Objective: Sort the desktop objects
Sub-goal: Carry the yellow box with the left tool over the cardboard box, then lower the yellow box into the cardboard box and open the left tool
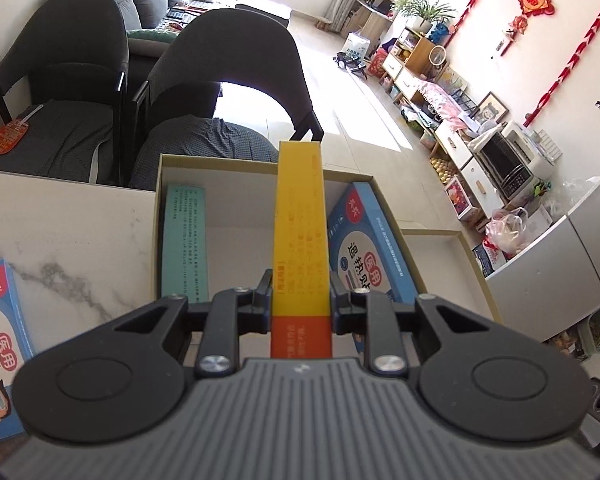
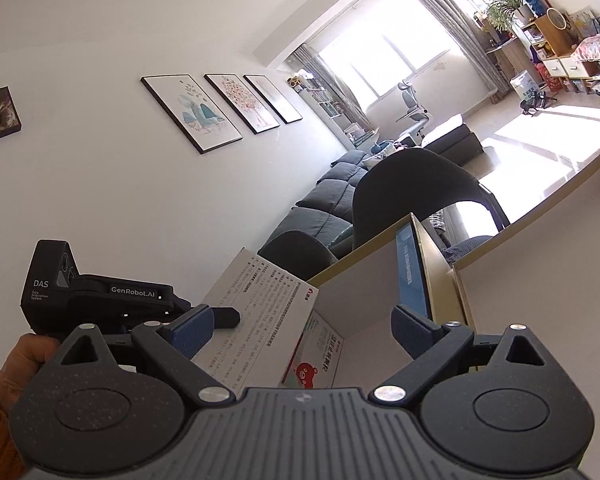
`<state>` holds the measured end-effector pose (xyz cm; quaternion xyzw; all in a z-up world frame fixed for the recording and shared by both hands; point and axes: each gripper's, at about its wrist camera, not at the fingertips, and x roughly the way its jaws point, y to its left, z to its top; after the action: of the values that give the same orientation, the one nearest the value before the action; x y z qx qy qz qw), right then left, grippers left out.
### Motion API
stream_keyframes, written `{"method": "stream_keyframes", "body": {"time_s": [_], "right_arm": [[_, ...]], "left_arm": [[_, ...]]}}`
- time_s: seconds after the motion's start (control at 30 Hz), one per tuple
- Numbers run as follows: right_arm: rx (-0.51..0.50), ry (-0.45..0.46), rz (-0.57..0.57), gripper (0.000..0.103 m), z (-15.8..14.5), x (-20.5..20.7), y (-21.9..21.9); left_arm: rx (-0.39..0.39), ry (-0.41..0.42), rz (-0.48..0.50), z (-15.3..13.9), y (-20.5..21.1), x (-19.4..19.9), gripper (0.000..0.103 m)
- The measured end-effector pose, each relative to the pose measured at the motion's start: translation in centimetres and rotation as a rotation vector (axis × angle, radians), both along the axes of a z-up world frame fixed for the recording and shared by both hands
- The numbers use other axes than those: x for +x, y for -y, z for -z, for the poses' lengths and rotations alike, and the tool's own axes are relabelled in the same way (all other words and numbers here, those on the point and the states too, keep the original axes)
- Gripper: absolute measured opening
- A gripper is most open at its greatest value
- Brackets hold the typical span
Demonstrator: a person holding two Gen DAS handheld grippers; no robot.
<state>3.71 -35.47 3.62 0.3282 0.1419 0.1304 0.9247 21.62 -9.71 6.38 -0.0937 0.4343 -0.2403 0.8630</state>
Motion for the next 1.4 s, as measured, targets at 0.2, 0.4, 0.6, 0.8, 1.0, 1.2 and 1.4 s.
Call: {"method": "stream_keyframes", "body": {"time_s": [0.2,0.4,0.6,0.8,1.0,1.2,1.4], "right_arm": [[0.027,-0.034,0.053,0.096,1.3,0.7,1.3],[0.039,-0.064,0.076,0.096,2.2,1.3,1.9],[0.058,-0.087,0.072,0.096,2.8,1.6,2.4],[0.073,-0.107,0.07,0.096,3.0,1.9,2.6],[0.08,-0.11,0.06,0.096,3.0,1.9,2.7],[0.087,-0.125,0.054,0.096,3.0,2.1,2.6],[0.087,-0.131,0.051,0.096,3.0,2.0,2.5]], "left_arm": [[0.023,-0.04,-0.011,2.4,2.9,1.7,0.023],[0.035,-0.063,-0.041,4.0,4.5,2.9,0.023],[0.05,-0.072,-0.077,4.4,5.6,3.3,0.023],[0.05,-0.076,-0.121,4.9,6.5,3.6,0.023],[0.021,-0.094,-0.143,5.2,6.7,3.5,0.025],[-0.009,-0.054,-0.097,3.2,7.4,2.9,0.026],[-0.024,-0.053,-0.064,3.5,6.8,2.5,0.031]]}}
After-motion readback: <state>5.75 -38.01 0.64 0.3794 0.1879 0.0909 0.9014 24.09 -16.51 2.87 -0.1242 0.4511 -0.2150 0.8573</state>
